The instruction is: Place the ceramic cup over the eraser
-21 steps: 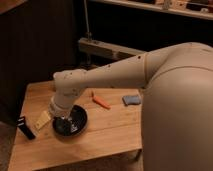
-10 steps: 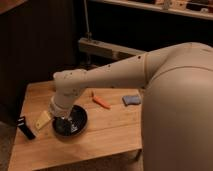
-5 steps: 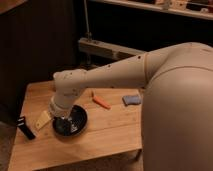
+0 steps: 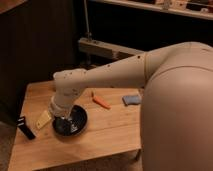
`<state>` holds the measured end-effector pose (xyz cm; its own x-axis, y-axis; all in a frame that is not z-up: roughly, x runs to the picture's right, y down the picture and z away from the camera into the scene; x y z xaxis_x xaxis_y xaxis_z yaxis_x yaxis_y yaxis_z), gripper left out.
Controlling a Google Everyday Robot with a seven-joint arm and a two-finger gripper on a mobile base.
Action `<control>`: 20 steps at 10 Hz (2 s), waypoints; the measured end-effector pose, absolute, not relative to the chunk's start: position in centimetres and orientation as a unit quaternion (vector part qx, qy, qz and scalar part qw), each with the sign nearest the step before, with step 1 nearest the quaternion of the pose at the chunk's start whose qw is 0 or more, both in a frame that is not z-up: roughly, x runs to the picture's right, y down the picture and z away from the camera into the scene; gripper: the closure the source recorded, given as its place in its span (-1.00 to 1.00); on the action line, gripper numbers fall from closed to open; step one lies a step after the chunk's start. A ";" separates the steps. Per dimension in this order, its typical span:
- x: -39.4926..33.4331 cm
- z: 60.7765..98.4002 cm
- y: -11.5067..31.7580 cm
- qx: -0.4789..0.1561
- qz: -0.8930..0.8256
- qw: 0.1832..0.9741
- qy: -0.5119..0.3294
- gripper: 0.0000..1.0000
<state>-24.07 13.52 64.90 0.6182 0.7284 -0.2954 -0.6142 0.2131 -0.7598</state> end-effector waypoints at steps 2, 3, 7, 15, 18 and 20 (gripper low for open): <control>-22.7 66.7 12.1 -0.442 0.438 0.781 -0.056 -0.60; -21.7 68.1 10.8 -0.436 0.441 0.783 -0.057 -0.60; -15.4 74.1 6.7 -0.419 0.479 0.767 -0.077 -0.60; -11.9 74.2 1.0 -0.391 0.483 0.777 -0.100 -0.60; -15.4 74.2 -6.6 -0.370 0.450 0.811 -0.061 -0.60; -15.3 76.1 -10.3 -0.361 0.445 0.819 -0.036 -0.60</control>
